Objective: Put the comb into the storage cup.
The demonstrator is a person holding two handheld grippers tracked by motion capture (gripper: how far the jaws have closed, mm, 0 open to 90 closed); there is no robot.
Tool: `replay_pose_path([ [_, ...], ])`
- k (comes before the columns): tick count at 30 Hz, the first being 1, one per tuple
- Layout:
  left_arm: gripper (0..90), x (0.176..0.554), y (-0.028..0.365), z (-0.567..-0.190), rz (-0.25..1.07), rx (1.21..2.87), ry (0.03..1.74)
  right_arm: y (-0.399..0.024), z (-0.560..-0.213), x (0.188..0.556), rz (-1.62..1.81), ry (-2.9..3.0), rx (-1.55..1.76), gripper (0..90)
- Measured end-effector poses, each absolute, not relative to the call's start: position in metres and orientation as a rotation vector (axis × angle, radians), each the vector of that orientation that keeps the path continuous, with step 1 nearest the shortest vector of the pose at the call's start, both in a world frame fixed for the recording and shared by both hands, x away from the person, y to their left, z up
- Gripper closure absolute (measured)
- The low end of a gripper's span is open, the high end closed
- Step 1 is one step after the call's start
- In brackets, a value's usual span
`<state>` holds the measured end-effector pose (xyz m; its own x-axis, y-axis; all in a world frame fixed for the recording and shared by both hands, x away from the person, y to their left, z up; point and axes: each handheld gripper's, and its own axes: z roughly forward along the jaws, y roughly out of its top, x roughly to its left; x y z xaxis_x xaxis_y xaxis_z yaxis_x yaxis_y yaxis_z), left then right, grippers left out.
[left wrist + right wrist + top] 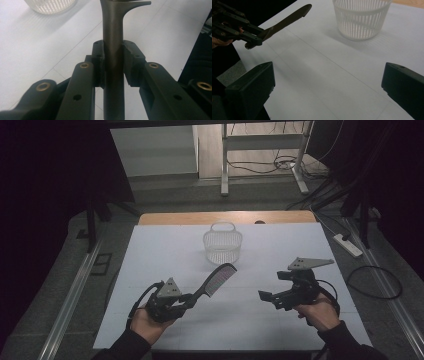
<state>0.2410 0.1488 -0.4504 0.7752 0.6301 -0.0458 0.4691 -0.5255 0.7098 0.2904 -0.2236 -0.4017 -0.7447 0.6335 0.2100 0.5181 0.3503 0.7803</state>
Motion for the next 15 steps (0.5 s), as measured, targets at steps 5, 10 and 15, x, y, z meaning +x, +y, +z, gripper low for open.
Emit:
replay_pose_path([
  [5, 72.5, 0.24, 0.146, -0.451, 0.281, 2.227, 0.792, -0.215, -0.402, 0.298, 1.373, 2.503, 1.085, 0.0],
  [10, 72.5, 0.239, 0.144, -0.45, 0.29, 2.234, 0.769, -0.207, -0.4, 0.306, 1.413, 2.514, 1.101, 0.0],
  [15, 72.5, 0.237, 0.14, -0.45, 0.299, 2.236, 0.747, -0.198, -0.397, 0.312, 1.438, 2.528, 1.102, 0.0],
])
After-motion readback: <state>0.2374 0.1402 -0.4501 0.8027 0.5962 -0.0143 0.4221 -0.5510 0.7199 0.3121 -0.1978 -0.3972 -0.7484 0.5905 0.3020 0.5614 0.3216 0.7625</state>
